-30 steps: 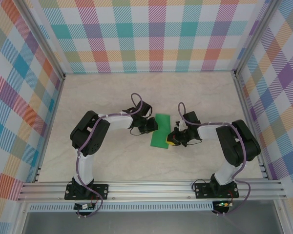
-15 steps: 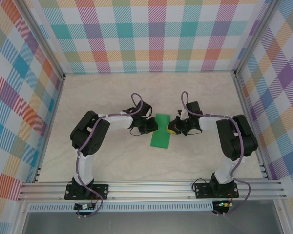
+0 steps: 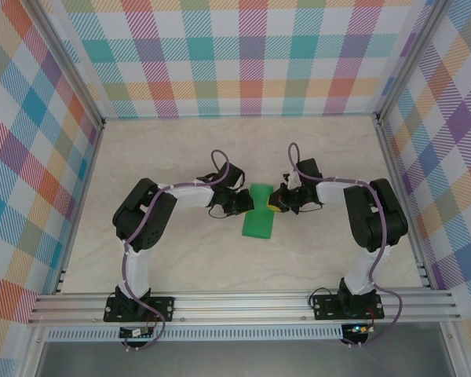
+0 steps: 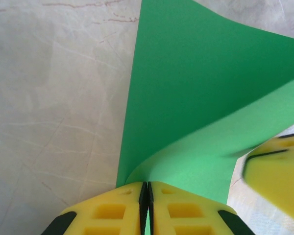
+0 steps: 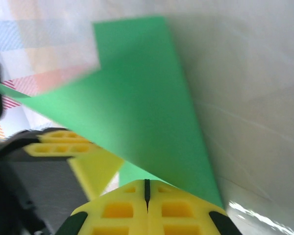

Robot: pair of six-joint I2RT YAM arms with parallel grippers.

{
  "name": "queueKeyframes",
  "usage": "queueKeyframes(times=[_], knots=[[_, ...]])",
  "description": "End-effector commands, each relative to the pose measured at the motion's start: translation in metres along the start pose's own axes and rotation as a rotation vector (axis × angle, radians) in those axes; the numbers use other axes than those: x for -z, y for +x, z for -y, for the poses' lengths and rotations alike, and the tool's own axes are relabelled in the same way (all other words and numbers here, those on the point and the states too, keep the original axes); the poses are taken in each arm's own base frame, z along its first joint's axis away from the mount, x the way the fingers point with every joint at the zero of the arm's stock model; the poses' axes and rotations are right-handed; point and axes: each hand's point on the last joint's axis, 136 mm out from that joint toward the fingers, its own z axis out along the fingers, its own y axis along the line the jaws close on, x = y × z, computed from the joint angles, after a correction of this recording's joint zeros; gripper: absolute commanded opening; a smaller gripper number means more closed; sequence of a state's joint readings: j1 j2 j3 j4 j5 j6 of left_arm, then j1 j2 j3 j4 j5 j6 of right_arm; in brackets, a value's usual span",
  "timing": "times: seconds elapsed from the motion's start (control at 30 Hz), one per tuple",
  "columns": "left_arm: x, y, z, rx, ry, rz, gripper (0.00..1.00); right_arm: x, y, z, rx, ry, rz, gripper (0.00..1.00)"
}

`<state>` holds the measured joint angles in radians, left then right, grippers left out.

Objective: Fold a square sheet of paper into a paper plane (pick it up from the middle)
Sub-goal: First fold in half a square sheet of paper at the center of the table.

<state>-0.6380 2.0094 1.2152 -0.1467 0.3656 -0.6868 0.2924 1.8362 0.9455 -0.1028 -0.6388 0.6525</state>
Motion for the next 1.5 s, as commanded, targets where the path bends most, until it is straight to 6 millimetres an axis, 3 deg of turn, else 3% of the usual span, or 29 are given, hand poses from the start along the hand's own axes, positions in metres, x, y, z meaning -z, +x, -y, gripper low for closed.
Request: queueKeyframes(times=[0.0,0.43,0.5,0.77,1.23,1.33,1.47], knots=[[-0.002,0.018,-0.042,0.040,-0.147,-0.057,0.13,0.007,-0.013,-0.015,0.045,-0.040,0.015,0.00],[-0.002,0.020,-0.045,0.040,-0.152,-0.061,0.13,-0.009,-0.017,0.029,-0.012,0.051,-0.005,0.00],[-0.003,0.020,-0.045,0.041,-0.154,-0.063,0.13,-0.008,-0.018,0.028,-0.010,0.053,-0.008,0.00],[-0.002,0.021,-0.047,0.039,-0.156,-0.065,0.13,0.016,-0.040,-0.008,0.018,-0.060,0.036,0.00],[0.001,0.026,-0.051,0.040,-0.179,-0.081,0.12,-0.006,-0.043,0.032,-0.042,0.045,-0.008,0.00],[0.002,0.027,-0.051,0.039,-0.181,-0.082,0.12,0.002,-0.047,0.027,-0.025,0.079,0.008,0.00],[0.001,0.027,-0.052,0.040,-0.182,-0.086,0.13,0.016,-0.057,0.006,0.023,0.070,0.036,0.00]])
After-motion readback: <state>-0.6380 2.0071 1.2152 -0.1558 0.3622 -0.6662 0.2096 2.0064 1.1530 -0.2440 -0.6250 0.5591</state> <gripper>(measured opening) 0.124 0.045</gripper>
